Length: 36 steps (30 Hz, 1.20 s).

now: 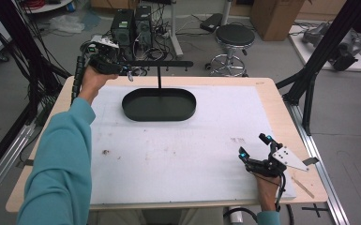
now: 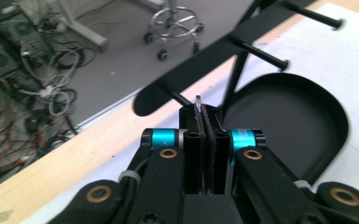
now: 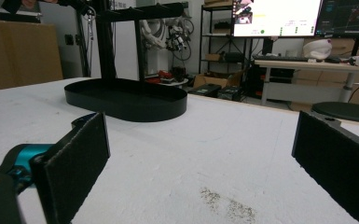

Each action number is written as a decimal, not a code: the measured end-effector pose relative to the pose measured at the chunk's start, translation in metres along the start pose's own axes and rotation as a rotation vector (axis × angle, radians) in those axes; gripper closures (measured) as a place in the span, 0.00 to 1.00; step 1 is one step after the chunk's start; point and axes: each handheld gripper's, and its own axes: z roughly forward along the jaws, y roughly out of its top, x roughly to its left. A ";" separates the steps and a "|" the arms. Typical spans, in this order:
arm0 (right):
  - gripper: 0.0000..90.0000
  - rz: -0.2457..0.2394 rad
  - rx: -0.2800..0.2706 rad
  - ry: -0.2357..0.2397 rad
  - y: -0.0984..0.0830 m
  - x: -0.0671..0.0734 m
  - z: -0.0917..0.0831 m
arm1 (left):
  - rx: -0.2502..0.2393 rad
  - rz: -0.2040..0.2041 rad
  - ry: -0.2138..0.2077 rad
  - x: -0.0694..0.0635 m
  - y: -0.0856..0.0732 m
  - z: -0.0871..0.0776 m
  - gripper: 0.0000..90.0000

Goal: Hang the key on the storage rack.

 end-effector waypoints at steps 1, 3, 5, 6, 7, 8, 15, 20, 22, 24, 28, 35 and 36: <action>0.04 0.001 0.002 0.000 0.000 0.000 0.000 | -0.006 -0.017 -0.001 0.002 0.000 -0.001 0.87; 0.04 0.000 0.000 0.000 0.000 0.000 0.000 | -0.032 -0.044 0.024 0.004 -0.001 -0.003 0.76; 0.04 0.002 0.001 0.000 0.000 0.000 0.000 | -0.068 -0.049 0.042 0.007 -0.004 -0.006 0.70; 0.04 0.000 0.000 0.000 0.000 0.000 0.000 | -0.089 -0.058 0.046 0.008 -0.006 -0.007 0.59; 0.04 -0.001 -0.001 0.001 0.000 0.000 0.000 | -0.124 -0.074 0.042 0.011 -0.008 -0.010 0.53; 0.04 -0.001 0.000 0.000 0.000 0.000 0.000 | -0.151 -0.075 0.031 0.013 -0.010 -0.012 0.48; 0.04 0.004 0.003 -0.001 0.000 0.000 0.000 | -0.314 -0.066 0.015 0.012 -0.026 -0.041 0.02; 0.04 0.005 0.005 0.000 0.000 0.000 0.000 | -0.380 0.000 -0.041 0.002 -0.048 -0.064 0.02; 0.04 0.005 0.005 0.001 0.000 0.000 0.000 | -0.400 0.008 -0.070 -0.004 -0.059 -0.072 0.02; 0.04 0.004 0.006 -0.001 0.000 0.000 0.000 | -0.429 0.012 -0.100 -0.009 -0.072 -0.080 0.02; 0.04 -0.001 0.004 -0.001 0.000 0.000 0.001 | -0.464 0.023 -0.123 -0.020 -0.105 -0.092 0.02; 0.04 0.005 0.008 -0.003 0.000 0.001 0.001 | -0.487 0.033 -0.158 -0.041 -0.164 -0.104 0.02; 0.04 0.000 0.006 -0.005 0.000 0.000 0.001 | -0.488 0.030 -0.161 -0.043 -0.170 -0.106 0.02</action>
